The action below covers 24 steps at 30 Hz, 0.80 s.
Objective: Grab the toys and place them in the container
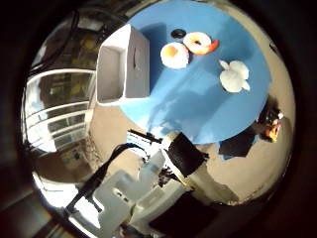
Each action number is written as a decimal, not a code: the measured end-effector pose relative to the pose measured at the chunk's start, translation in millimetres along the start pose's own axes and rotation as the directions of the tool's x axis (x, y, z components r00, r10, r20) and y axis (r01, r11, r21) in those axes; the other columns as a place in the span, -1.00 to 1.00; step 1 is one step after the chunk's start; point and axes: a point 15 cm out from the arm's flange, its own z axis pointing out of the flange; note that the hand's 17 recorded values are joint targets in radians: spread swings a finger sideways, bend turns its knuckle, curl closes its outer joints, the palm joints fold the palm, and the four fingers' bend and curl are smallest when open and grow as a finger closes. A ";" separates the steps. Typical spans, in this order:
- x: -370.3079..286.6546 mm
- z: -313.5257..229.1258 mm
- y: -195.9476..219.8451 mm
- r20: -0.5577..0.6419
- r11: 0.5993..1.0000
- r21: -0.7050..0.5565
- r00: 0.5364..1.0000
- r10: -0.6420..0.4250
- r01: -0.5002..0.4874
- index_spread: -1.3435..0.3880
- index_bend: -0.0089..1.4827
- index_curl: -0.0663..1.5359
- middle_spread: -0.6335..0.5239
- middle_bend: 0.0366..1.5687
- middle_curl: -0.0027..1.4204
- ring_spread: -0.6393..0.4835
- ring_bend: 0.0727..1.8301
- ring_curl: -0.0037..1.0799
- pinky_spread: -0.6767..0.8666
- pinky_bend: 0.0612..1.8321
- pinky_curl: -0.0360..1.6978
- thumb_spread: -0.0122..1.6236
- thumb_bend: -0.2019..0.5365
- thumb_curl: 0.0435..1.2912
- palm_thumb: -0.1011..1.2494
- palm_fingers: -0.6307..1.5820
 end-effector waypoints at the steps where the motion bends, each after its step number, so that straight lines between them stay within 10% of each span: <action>1: 1.4 0.6 -2.2 -0.001 1.000 0.001 1.000 0.000 0.000 0.39 -0.77 -0.59 0.19 -0.82 -0.55 0.62 -0.73 -0.40 0.44 -0.38 -0.75 0.56 -0.52 -0.67 -0.30 -0.36; 24: 86.9 72.9 -77.6 0.000 0.998 0.023 0.998 0.066 -0.066 0.39 -0.78 -0.61 0.17 -0.82 -0.54 0.59 -0.68 -0.38 0.45 -0.37 -0.73 0.51 -0.50 -0.65 -0.27 -0.34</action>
